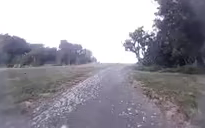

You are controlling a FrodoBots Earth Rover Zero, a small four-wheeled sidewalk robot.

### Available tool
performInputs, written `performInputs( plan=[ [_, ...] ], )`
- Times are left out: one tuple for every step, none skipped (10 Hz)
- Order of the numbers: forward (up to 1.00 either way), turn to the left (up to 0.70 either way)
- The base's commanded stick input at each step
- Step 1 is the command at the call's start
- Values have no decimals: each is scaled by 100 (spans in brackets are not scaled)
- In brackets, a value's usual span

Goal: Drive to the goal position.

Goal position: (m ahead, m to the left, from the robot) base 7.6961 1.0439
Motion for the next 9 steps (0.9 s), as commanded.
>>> performInputs(
  plan=[
    [69,-11],
    [69,-11],
    [69,-11],
    [69,-11],
    [69,-11],
    [69,-11],
    [69,0],
    [69,0],
    [69,0]
  ],
)
